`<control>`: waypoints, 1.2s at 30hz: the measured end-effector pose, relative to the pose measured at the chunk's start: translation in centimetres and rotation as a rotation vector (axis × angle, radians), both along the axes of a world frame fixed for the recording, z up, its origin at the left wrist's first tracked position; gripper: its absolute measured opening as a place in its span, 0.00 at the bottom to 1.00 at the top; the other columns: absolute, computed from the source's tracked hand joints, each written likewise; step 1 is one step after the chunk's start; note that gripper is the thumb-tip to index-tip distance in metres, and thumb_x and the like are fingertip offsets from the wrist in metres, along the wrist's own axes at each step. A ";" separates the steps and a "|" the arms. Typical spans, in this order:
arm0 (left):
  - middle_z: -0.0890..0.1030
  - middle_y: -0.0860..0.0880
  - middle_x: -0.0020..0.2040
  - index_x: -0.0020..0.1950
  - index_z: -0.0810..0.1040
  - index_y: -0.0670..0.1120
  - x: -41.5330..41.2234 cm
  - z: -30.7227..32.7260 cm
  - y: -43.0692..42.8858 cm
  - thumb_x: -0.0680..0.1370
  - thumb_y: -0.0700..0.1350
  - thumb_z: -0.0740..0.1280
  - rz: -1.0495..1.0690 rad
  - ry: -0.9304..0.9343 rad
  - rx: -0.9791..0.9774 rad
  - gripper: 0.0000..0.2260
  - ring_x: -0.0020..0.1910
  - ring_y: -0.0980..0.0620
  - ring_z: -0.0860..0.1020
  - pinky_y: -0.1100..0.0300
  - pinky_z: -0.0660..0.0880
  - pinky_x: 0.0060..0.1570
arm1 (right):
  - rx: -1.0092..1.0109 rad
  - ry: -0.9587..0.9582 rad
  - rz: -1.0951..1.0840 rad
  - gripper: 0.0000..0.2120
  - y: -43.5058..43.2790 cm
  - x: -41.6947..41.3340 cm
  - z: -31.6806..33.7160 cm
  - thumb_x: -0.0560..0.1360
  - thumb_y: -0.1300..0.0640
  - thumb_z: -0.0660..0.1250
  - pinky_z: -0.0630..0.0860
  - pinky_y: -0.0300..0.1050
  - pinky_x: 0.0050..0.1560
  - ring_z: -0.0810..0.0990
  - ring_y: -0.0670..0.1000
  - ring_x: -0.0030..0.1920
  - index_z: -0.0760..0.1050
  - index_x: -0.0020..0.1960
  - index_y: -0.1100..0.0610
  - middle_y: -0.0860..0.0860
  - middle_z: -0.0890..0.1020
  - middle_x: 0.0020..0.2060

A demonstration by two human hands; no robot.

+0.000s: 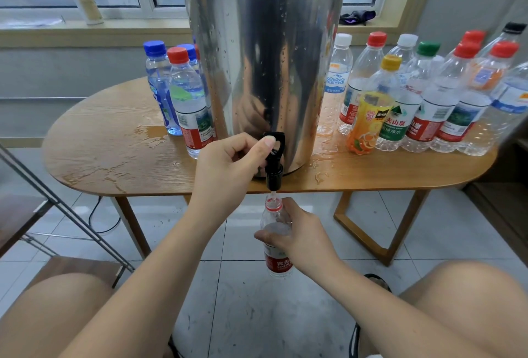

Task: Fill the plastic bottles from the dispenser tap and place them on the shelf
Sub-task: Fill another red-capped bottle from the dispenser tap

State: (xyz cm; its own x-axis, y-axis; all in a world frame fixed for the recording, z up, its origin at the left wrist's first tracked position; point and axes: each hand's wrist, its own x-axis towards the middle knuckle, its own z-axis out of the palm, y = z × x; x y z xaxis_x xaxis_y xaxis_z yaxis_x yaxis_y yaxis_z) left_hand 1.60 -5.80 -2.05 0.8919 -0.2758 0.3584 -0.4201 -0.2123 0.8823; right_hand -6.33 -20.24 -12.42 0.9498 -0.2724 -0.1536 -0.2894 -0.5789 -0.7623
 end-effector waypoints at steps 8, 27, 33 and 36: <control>0.83 0.51 0.34 0.39 0.85 0.52 0.1 -0.1 0.0 0.84 0.56 0.72 0.005 0.004 0.001 0.15 0.38 0.50 0.81 0.42 0.82 0.45 | 0.000 -0.009 0.005 0.30 -0.2 0.0 -0.2 0.70 0.35 0.79 0.82 0.58 0.61 0.81 0.54 0.61 0.71 0.65 0.43 0.46 0.82 0.61; 0.83 0.49 0.34 0.39 0.85 0.52 0.1 -0.1 0.1 0.83 0.58 0.72 0.001 0.001 0.003 0.16 0.40 0.41 0.82 0.39 0.81 0.45 | 0.013 -0.017 0.002 0.30 -0.2 0.1 -0.4 0.70 0.36 0.80 0.82 0.58 0.62 0.81 0.54 0.61 0.71 0.65 0.43 0.46 0.83 0.61; 0.84 0.49 0.35 0.39 0.85 0.50 0.2 -0.2 0.0 0.83 0.56 0.73 -0.004 0.027 -0.015 0.16 0.38 0.50 0.80 0.43 0.81 0.44 | 0.031 -0.029 -0.006 0.30 -0.2 0.1 -0.6 0.67 0.34 0.79 0.83 0.58 0.60 0.82 0.52 0.59 0.72 0.63 0.42 0.44 0.83 0.58; 0.83 0.49 0.35 0.38 0.85 0.51 0.2 -0.2 0.0 0.83 0.56 0.73 -0.009 0.030 -0.018 0.16 0.37 0.52 0.79 0.46 0.80 0.43 | 0.042 -0.024 -0.005 0.30 -0.2 0.1 -0.7 0.67 0.34 0.79 0.83 0.58 0.61 0.82 0.52 0.59 0.72 0.63 0.42 0.44 0.83 0.58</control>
